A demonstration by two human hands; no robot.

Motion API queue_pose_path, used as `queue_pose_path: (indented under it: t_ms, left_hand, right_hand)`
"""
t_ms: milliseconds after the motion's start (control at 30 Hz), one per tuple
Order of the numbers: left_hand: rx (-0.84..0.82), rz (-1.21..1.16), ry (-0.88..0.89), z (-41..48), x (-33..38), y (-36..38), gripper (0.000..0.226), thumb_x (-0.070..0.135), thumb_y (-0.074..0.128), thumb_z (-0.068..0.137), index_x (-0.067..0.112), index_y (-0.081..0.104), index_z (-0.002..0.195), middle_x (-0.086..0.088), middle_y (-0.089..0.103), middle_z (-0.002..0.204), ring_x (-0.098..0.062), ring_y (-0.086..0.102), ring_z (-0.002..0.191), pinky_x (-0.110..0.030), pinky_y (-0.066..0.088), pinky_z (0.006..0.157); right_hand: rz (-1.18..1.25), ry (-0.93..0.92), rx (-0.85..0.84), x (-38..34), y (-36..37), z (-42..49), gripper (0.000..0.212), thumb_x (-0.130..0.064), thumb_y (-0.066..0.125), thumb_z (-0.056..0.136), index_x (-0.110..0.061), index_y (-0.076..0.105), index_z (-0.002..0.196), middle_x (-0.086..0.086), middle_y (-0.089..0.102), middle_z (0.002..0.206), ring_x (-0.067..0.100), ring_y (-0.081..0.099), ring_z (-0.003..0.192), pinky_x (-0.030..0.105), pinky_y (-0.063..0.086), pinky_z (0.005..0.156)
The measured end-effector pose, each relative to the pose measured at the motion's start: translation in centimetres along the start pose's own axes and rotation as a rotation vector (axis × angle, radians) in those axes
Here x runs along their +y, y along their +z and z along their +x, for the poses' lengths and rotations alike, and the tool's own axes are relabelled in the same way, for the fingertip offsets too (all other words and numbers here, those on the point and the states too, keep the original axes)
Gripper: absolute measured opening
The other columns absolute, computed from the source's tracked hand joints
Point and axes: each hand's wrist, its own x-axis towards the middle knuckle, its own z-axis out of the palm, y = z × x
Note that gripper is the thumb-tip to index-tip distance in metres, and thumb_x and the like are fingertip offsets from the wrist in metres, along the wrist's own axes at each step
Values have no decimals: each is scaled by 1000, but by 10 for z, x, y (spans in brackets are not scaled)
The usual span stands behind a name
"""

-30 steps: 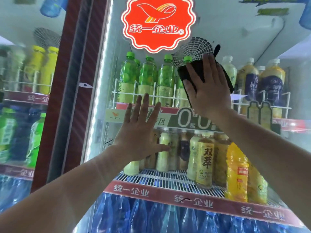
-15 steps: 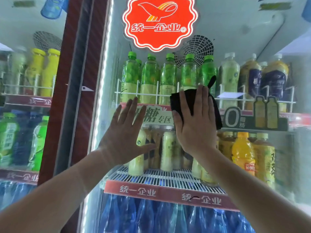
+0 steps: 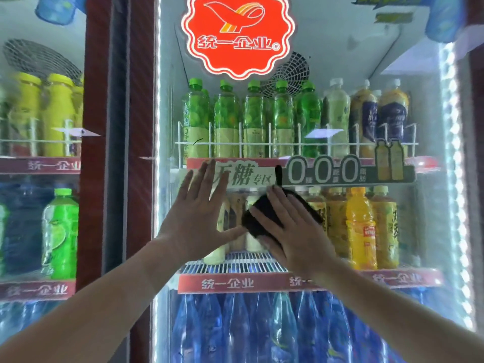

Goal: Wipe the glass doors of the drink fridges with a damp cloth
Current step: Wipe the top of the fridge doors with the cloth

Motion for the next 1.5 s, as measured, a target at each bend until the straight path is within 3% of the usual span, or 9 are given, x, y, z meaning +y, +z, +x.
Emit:
queue_pose_path:
  t_ms: [167,233,400,700,800,900,1100,1333,1500]
  left_hand:
    - [-22,-24,-52,-16,-18,-7,111,88,12,78,13,-19,153,-16,-34,157,-25,-34,144,-41,-21,119]
    - [18,-24,-53,-23,-27,-6,112,90,10,79,10,-9,156,-18,-25,160,-28,-27,147,-41,-18,119]
    - [11,10,-89,-37,-51,3,121,96,11,74,9,-11,155,-16,-28,160,-28,-25,149,-45,-9,123]
    - [-33,174,-47,-54,-85,7,131,99,11,69,2,-6,156,-23,-16,162,-33,-11,152,-45,-1,122]
    - [-92,152,-48,-56,-92,6,132,98,8,66,2,-16,153,-21,-29,159,-33,-20,150,-48,5,124]
    - [-99,104,-61,-56,-91,5,132,96,22,68,4,-29,148,-17,-43,152,-31,-33,145,-45,-6,124]
    - [-166,78,-88,-56,-87,-1,131,89,36,75,5,-38,144,-15,-53,145,-29,-42,140,-42,-13,122]
    - [-117,171,-50,-69,-100,-6,108,75,22,92,0,-36,142,-19,-48,147,-30,-40,140,-43,-18,120]
    - [83,177,-68,-73,-122,-2,93,63,20,94,-6,1,154,-25,-8,162,-34,-6,152,-44,-1,123]
  right_hand:
    - [-12,177,60,53,-33,88,57,-51,18,106,-29,18,159,18,6,166,30,0,154,41,-1,126]
    - [10,312,78,60,-39,117,59,-53,18,105,-30,14,159,18,2,166,30,-2,154,37,-7,124]
    - [-10,530,313,22,-17,132,55,-42,30,107,-18,28,157,27,17,161,40,14,151,45,9,125]
    - [0,319,194,-49,2,89,58,-42,26,107,-17,21,158,22,11,164,33,5,154,47,10,125]
    - [-6,116,116,-63,10,67,56,-41,28,107,-20,21,158,18,9,165,31,2,154,48,12,125]
    - [-28,-10,76,-49,6,65,55,-45,23,107,-24,21,158,14,9,166,27,2,155,45,9,126]
    - [-31,198,216,-17,-13,132,57,-47,21,107,-21,24,158,20,12,164,32,6,154,45,9,125]
    - [-68,482,462,-44,1,190,54,-39,34,107,-12,35,153,30,27,157,43,23,148,49,16,124]
    - [-56,403,437,-79,3,214,55,-40,31,107,-12,32,155,31,25,157,43,21,149,49,15,124]
